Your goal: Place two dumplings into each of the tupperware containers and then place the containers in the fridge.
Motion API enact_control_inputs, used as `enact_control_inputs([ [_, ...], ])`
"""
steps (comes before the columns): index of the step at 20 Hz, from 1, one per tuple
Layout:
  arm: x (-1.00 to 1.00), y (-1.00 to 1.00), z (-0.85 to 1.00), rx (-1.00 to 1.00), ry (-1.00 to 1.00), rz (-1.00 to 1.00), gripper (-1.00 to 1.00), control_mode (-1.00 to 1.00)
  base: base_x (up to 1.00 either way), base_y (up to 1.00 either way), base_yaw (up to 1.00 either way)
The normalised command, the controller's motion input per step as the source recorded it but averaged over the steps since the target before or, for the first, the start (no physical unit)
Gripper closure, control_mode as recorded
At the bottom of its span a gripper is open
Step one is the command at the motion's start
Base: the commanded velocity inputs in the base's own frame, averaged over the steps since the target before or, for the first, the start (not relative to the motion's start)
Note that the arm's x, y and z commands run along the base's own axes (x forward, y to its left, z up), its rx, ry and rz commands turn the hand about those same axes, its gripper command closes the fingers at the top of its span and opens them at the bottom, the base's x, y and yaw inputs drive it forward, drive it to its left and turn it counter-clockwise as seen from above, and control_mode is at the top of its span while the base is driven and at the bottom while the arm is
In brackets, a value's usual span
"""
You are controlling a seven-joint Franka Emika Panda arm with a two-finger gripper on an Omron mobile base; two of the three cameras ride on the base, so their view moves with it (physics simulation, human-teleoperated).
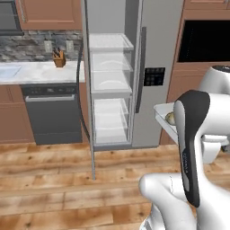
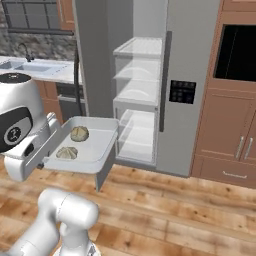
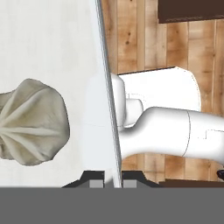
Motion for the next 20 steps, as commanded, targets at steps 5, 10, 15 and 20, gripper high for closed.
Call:
enact_control_inputs([
  [5, 0.0, 0.0, 0.0, 0.0, 0.0, 0.0, 1.0, 1.0, 0.47, -0.1, -0.01],
  [10, 0.0, 0.0, 0.0, 0.0, 0.0, 0.0, 1.0, 1.0, 0.83, -0.15, -0.05],
  [15, 0.0, 0.0, 0.0, 0.0, 0.0, 0.0, 1.0, 1.0, 0.58, -0.19, 0.0],
  [20, 0.0, 0.0, 0.0, 0.0, 0.0, 0.0, 1.0, 1.0, 0.65, -0.27, 0.0],
])
